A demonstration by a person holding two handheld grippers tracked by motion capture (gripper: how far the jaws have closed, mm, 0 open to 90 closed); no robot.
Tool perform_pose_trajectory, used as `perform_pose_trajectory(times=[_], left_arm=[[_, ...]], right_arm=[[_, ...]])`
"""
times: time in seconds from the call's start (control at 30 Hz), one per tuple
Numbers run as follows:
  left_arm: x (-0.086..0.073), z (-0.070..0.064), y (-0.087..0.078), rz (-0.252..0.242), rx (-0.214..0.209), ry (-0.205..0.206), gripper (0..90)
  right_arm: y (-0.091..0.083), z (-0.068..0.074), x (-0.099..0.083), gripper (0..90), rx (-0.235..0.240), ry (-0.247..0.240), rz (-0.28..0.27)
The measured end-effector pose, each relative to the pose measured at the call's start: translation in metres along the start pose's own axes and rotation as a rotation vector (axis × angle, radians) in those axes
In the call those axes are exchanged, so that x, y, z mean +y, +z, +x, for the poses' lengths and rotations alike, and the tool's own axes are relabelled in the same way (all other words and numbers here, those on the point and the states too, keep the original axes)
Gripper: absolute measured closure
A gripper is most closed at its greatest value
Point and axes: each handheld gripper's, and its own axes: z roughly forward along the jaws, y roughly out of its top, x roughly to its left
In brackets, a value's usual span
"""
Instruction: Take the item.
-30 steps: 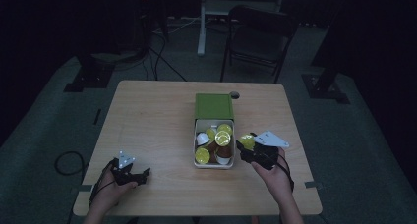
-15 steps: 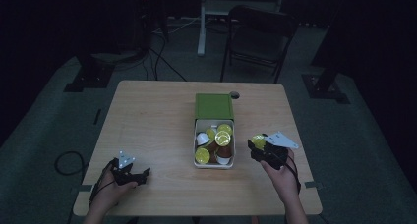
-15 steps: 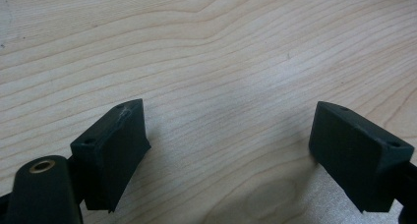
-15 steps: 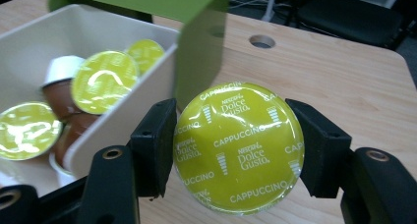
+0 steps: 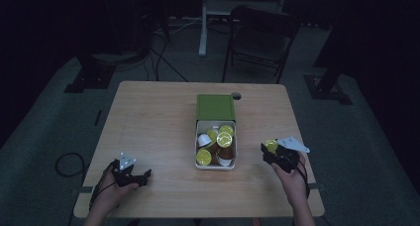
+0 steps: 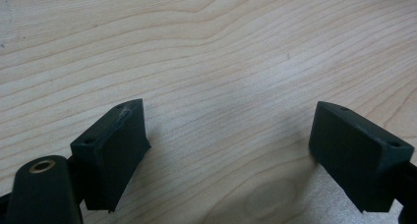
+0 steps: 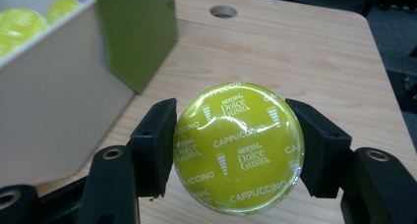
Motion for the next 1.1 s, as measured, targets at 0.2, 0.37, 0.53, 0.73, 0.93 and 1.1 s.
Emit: perform_pose_trajectory(times=[0.2,0.37,0.53,0.73,0.93,1.1], left_arm=[[0.000,0.000,0.000,0.000,0.000,0.000,15.1],[0.000,0.000,0.000,0.000,0.000,0.000,15.1],[0.000,0.000,0.000,0.000,0.000,0.000,15.1],[0.000,0.000,0.000,0.000,0.000,0.000,15.1],[0.000,0.000,0.000,0.000,0.000,0.000,15.1],[0.000,0.000,0.000,0.000,0.000,0.000,15.2]], right_arm=[[0.003,-0.014,-0.010,39.6,-0.043,0.024,0.018],[0.007,-0.023,-0.019,39.6,-0.064,0.042,0.042],[0.012,-0.030,-0.027,39.6,-0.080,0.054,0.063],[0.018,-0.036,-0.036,39.6,-0.094,0.068,0.091],[0.024,-0.039,-0.045,39.6,-0.102,0.074,0.121],[0.027,-0.042,-0.048,39.5,-0.109,0.070,0.134]])
